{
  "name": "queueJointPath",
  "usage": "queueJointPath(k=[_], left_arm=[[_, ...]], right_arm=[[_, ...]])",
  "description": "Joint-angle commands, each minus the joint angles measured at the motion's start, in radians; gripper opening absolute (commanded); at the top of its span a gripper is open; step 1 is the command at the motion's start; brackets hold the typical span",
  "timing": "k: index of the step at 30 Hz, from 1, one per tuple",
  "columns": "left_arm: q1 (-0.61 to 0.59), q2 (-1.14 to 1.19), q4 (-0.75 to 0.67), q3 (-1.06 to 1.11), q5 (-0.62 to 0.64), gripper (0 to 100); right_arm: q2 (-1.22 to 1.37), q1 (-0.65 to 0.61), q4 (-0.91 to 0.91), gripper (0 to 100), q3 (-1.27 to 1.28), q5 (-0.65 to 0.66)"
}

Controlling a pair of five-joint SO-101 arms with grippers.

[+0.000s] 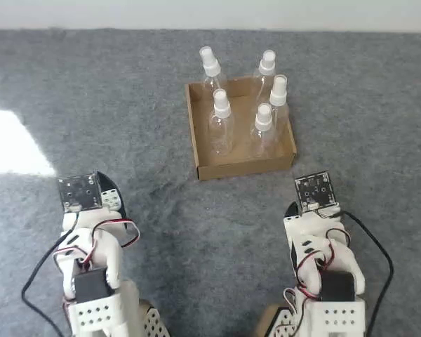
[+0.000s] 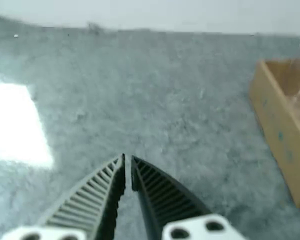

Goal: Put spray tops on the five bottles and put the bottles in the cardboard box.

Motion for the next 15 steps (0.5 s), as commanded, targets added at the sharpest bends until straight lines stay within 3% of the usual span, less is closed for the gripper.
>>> queueJointPath(k=[1,10,15], left_arm=[[0.003,-0.003,0.048,-0.005,0.014,1],[0.006,-0.008,0.446,-0.005,0.017,1],[0.005,-0.014,0.442,-0.005,0.018,1]], right_arm=[[-0.016,0.059,-0.084,0.8,0.046,0.014],[-0.010,0.067,-0.073,0.8,0.048,0.015],[-0.015,0.067,0.071,0.8,0.048,0.015]])
